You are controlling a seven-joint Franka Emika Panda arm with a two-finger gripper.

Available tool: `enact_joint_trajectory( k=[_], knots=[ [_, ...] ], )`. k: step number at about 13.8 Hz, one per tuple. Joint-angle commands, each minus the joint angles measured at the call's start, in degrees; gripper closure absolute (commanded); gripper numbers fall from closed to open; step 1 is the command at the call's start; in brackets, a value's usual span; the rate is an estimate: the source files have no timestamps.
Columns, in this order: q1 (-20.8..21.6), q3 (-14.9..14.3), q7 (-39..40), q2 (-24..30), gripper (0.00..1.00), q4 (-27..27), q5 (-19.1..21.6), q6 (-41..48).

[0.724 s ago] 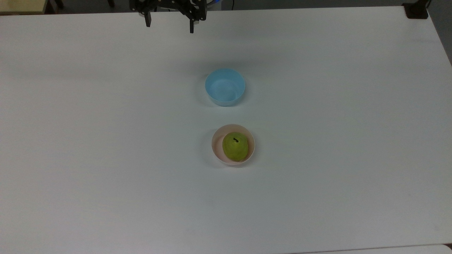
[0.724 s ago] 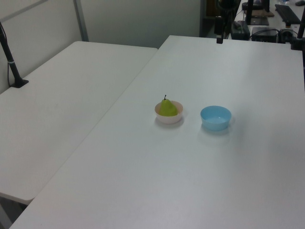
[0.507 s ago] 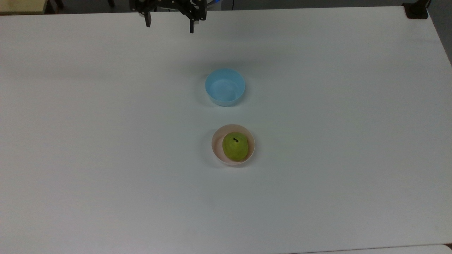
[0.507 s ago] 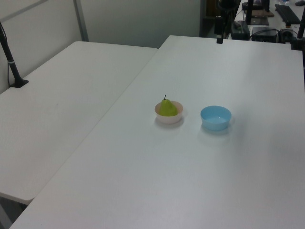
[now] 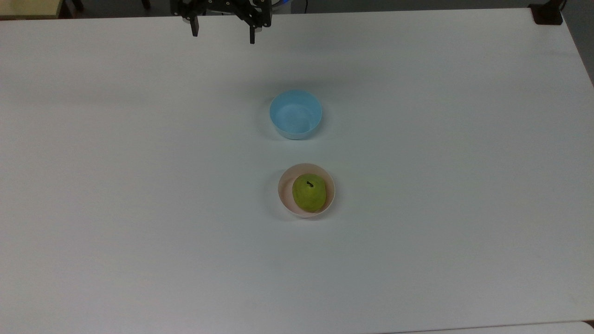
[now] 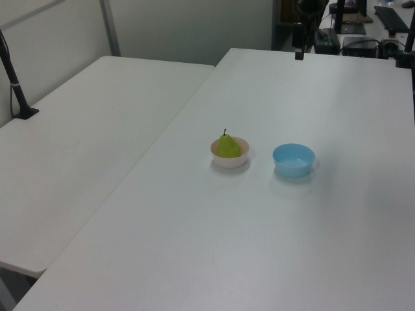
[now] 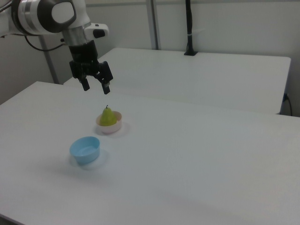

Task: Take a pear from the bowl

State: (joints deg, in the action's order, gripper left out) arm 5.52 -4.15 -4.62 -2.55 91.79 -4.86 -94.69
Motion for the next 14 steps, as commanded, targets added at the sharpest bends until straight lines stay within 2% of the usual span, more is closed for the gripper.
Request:
enact_joint_trajectory(
  k=[1, 4, 14],
  knots=[
    [-0.07, 0.19, 1.63, -0.52, 0.00, 0.32, 3.18, -2.85],
    [0.37, 0.28, 1.89, -4.55, 0.00, -1.00, 3.90, -7.77],
    [7.14, 0.19, 0.48, -18.79, 0.00, -1.35, 3.10, -25.70]
  ],
)
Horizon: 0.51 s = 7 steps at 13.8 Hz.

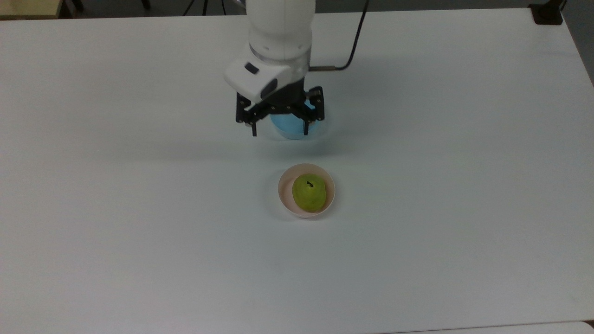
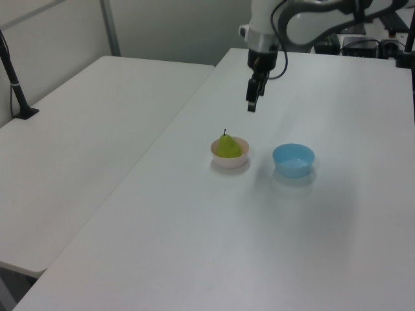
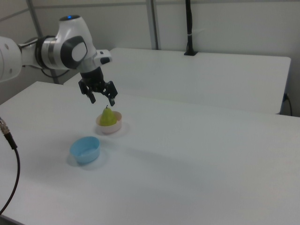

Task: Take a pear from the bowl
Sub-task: 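Move the open gripper over the green pear in the pink bowl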

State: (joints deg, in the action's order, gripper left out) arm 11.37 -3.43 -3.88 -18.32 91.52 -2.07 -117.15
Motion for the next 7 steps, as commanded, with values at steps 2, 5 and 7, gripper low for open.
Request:
enact_joint_trajectory(
  k=[2, 5, 7],
  knots=[
    [1.29, -0.53, -0.25, -5.83, 0.00, -1.08, 0.40, -7.81],
    [1.46, -0.53, -0.25, -8.39, 0.00, -1.08, 0.40, -11.95],
    [2.69, -0.53, -0.25, -10.32, 0.00, -1.08, 0.22, -14.15]
  ],
)
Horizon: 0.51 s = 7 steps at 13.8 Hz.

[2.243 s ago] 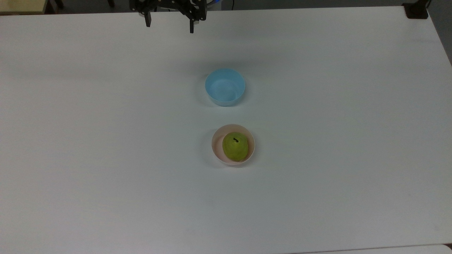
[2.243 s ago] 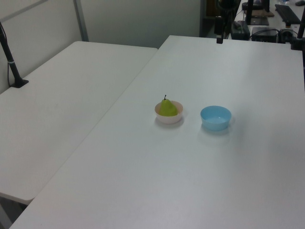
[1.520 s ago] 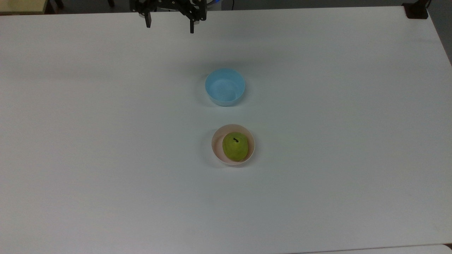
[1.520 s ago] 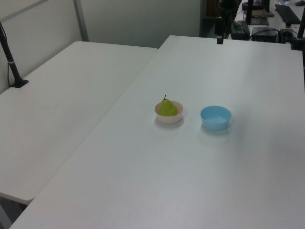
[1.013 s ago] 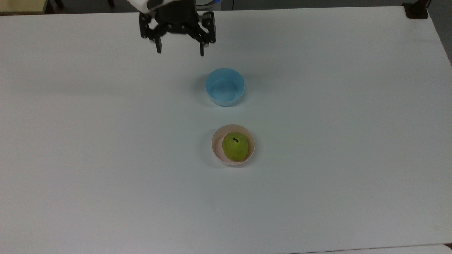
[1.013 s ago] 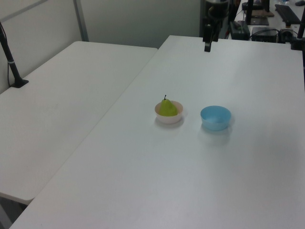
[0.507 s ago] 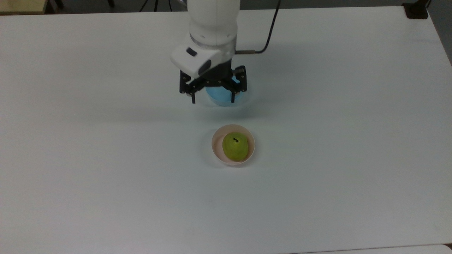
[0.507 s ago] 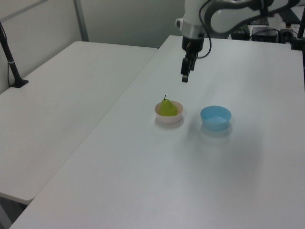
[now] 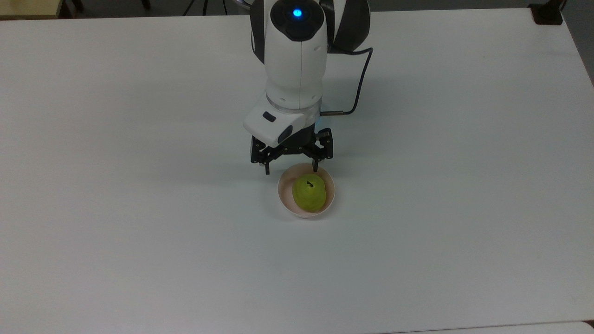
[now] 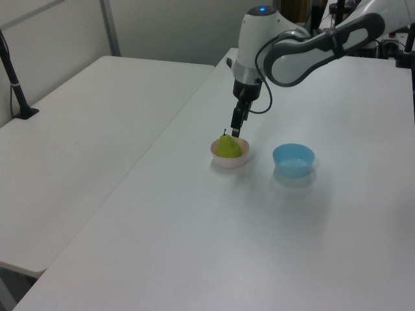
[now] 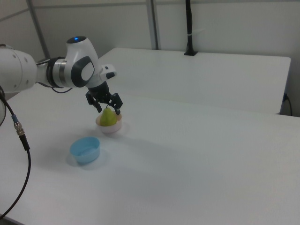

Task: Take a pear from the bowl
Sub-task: 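Move the open gripper over the green pear in the pink bowl, then lower the gripper around the pear and close on it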

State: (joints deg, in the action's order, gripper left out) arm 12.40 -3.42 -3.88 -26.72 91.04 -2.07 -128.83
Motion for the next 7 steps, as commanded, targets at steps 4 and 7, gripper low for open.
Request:
enact_joint_trajectory(
  k=[4, 7],
  knots=[
    [1.93, -0.54, -0.34, -3.25, 0.00, -0.52, 0.40, -5.20],
    [1.93, -0.54, -0.34, -4.04, 0.03, -0.52, 0.22, -5.29]
  ],
)
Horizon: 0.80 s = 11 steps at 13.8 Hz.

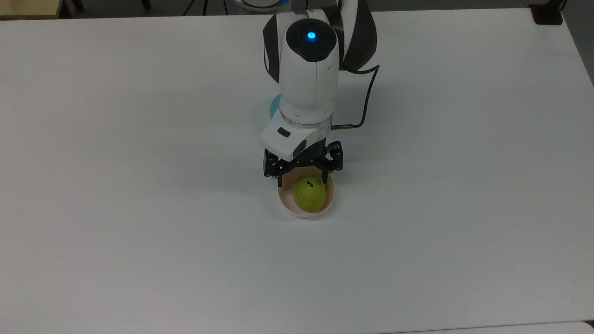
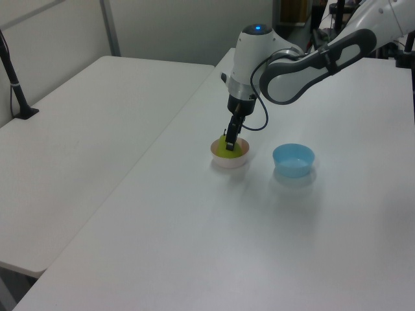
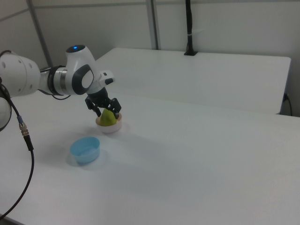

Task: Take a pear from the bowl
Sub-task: 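Lower the gripper around the pear and close on it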

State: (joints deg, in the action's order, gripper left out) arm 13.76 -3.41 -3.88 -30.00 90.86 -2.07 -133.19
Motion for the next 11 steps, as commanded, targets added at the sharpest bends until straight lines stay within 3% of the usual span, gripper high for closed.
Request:
enact_joint_trajectory(
  k=[1, 5, 7, 10, 11],
  knots=[
    [0.57, -0.55, -0.34, -1.28, 0.03, -0.33, 0.22, -0.94],
    [1.18, -0.55, -0.34, -1.81, 0.07, -0.33, 0.14, -1.11],
    [1.27, -0.55, -0.25, -1.90, 0.21, -0.33, 0.13, -3.56],
    [1.36, -0.55, -0.16, -1.81, 0.51, -0.16, 0.14, -3.84],
    [1.36, -0.55, -0.16, -1.81, 0.52, -0.16, 0.14, -3.75]
  ],
)
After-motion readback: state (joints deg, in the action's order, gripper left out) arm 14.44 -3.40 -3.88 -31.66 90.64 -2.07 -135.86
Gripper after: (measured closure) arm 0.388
